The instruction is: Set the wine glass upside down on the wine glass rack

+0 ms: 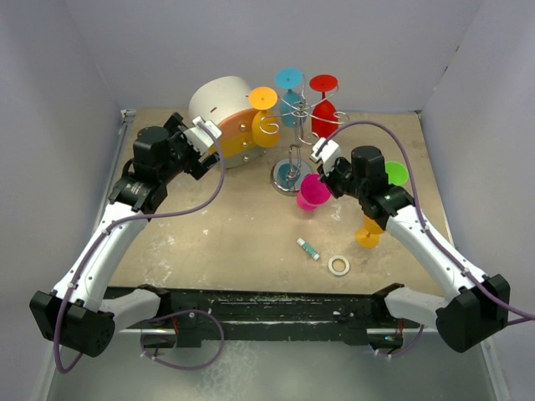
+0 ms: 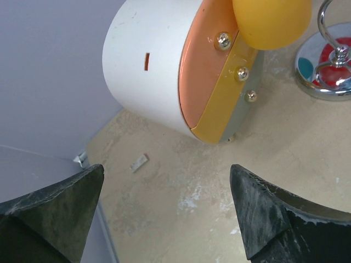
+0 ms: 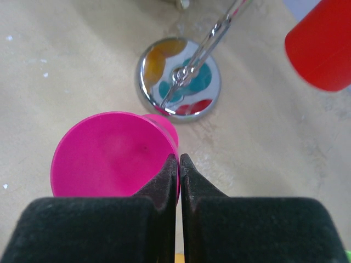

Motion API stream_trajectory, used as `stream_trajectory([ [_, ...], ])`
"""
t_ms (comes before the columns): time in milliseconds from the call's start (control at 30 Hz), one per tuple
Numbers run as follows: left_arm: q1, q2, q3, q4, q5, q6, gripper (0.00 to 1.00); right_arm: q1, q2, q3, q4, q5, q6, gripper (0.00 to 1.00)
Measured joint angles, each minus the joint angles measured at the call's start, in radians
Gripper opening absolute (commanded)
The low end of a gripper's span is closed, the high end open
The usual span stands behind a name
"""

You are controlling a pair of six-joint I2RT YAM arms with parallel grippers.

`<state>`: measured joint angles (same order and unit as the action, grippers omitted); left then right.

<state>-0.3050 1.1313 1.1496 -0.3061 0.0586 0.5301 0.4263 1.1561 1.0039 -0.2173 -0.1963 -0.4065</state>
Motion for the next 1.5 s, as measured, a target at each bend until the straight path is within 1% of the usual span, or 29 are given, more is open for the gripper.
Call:
stream_trajectory([
  [167,0.033,0.000,0.051,-0.032,0.023,-0.127,0.99,0.000,-0.007,0.092,-0.076,-0.131,-0.078,0.00],
  [267,0.060,0.000,0.102,-0.055,0.085,-0.223,0.99,0.005,-0.004,0.147,-0.132,-0.238,-0.100,0.00],
  [333,0.073,0.000,0.123,-0.063,0.126,-0.283,0.99,0.020,0.002,0.185,-0.160,-0.282,-0.103,0.00],
  [367,0.085,0.000,0.134,-0.069,0.159,-0.335,1.00,0.039,0.007,0.215,-0.172,-0.300,-0.103,0.00],
  [433,0.118,0.001,0.147,-0.080,0.235,-0.430,0.97,0.076,0.013,0.256,-0.180,-0.319,-0.101,0.00],
  [567,0.238,0.013,0.156,-0.062,0.426,-0.669,0.93,0.158,0.024,0.349,-0.205,-0.344,-0.081,0.00],
  [633,0.262,0.025,0.156,-0.050,0.490,-0.752,0.92,0.179,0.042,0.412,-0.210,-0.349,-0.063,0.00],
  [733,0.264,0.039,0.156,-0.046,0.586,-0.840,0.90,0.190,0.072,0.507,-0.208,-0.346,-0.024,0.00],
  [867,0.264,0.048,0.156,-0.030,0.698,-0.924,0.87,0.202,0.109,0.615,-0.200,-0.337,0.041,0.00],
  [1000,0.264,0.066,0.156,0.008,0.818,-1.009,0.80,0.212,0.138,0.684,-0.193,-0.323,0.096,0.00],
  [1100,0.262,0.095,0.156,0.032,0.874,-1.053,0.76,0.215,0.144,0.696,-0.188,-0.315,0.126,0.00],
  [1233,0.241,0.139,0.154,0.061,0.923,-1.104,0.75,0.215,0.155,0.711,-0.188,-0.293,0.154,0.00],
  [1367,0.201,0.183,0.154,0.082,0.985,-1.140,0.67,0.215,0.166,0.721,-0.182,-0.282,0.172,0.00],
  [1500,0.182,0.220,0.154,0.082,1.017,-1.155,0.58,0.215,0.167,0.721,-0.180,-0.265,0.180,0.00],
])
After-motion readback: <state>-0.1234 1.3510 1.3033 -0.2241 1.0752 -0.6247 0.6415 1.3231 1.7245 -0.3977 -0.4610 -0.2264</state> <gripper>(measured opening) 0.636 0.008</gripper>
